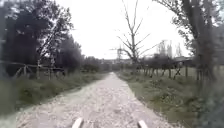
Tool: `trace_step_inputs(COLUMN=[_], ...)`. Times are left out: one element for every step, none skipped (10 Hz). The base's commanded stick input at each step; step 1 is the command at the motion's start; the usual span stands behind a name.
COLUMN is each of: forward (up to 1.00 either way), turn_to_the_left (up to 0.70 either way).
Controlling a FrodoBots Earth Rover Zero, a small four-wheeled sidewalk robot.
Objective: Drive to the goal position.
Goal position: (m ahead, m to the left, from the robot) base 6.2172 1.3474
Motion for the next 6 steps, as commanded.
trace_step_inputs(forward=[0.7,0.7,0.7,0.7,0.7,0.7], turn_to_the_left=[0.0,0.0,0.0,0.0,0.0,0.0])
